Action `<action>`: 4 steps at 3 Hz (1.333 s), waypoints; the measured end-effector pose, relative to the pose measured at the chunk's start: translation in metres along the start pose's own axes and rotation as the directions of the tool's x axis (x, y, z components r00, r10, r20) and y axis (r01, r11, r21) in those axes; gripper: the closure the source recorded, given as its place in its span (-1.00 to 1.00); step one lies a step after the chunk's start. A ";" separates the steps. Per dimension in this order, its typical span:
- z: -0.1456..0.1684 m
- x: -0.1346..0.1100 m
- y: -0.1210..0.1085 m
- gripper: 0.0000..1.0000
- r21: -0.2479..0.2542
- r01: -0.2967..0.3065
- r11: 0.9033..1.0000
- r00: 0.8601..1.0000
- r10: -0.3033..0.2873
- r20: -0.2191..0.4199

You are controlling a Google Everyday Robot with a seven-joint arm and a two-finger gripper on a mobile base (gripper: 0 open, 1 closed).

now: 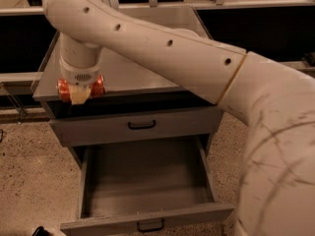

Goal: Pick coke can from middle drawer and place on counter

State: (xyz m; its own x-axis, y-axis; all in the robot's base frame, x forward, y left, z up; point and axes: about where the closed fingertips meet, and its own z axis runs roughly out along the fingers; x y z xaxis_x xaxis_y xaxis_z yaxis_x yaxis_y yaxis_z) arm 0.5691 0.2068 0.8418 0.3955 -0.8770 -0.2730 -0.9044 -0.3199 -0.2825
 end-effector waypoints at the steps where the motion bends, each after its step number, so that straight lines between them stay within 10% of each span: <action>1: -0.013 -0.005 -0.040 1.00 -0.033 0.021 0.999 0.996 -0.024 -0.090; 2: -0.016 -0.008 -0.072 1.00 -0.079 0.017 0.997 0.989 -0.028 -0.142; 3: -0.018 -0.008 -0.125 0.93 -0.023 -0.066 0.998 0.994 0.063 -0.093; 4: -0.014 -0.003 -0.149 0.48 0.005 -0.132 0.991 0.991 0.132 -0.036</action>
Offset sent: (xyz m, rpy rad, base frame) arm 0.1158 0.0366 0.1163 -0.1331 -0.0014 -0.0631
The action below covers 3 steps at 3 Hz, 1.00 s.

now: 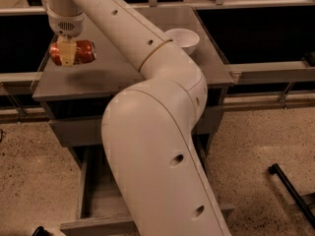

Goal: Pick coke can from middle drawer and place on counter

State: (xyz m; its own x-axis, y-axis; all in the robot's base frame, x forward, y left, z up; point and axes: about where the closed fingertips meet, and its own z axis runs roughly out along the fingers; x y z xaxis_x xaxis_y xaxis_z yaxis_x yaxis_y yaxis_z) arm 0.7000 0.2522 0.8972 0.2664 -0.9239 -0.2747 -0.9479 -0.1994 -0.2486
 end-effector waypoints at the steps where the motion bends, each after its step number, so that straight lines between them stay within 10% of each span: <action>1: 0.000 -0.004 -0.007 -0.15 0.024 0.000 1.000 1.000 0.000 0.018; 3: 0.000 -0.005 -0.007 -1.00 0.024 0.000 1.000 1.000 0.000 0.019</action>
Offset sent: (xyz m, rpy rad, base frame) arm 0.0058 0.0051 0.0032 0.0238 -0.0178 -0.0029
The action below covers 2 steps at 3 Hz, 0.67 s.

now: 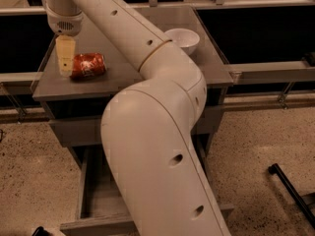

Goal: Pick coke can from middle drawer and place on counter

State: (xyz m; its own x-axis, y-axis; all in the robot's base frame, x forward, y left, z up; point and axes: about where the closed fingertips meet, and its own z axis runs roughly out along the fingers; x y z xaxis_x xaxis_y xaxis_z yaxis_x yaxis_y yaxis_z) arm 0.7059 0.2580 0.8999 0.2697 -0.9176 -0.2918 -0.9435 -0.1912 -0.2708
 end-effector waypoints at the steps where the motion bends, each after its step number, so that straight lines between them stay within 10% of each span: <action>1: 0.000 0.000 0.000 -1.00 0.000 0.000 1.000 1.000 0.000 0.000; 2: -0.014 0.009 -0.007 -1.00 0.063 0.009 0.998 0.999 -0.011 0.036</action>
Offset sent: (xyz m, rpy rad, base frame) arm -0.0004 -0.0510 0.0360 0.1419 -0.1628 0.0005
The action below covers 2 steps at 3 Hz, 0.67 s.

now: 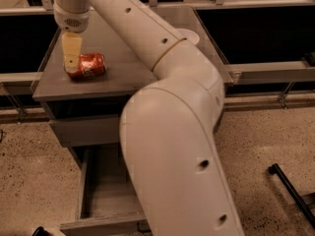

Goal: Pick coke can from middle drawer and place on counter

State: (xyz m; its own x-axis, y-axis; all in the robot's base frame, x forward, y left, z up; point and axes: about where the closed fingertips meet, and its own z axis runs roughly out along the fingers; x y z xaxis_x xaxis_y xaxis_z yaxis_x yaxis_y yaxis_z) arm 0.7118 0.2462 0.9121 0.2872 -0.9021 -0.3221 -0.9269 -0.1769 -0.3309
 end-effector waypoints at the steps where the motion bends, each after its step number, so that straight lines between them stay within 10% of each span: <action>1: -0.057 0.018 -0.001 -1.00 0.125 0.039 0.991 0.998 -0.045 0.044; 2: -0.104 0.043 -0.004 -1.00 0.169 -0.015 0.985 0.999 0.006 0.051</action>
Offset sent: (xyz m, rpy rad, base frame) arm -0.0105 -0.1355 0.1323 0.1375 -0.1702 -0.1279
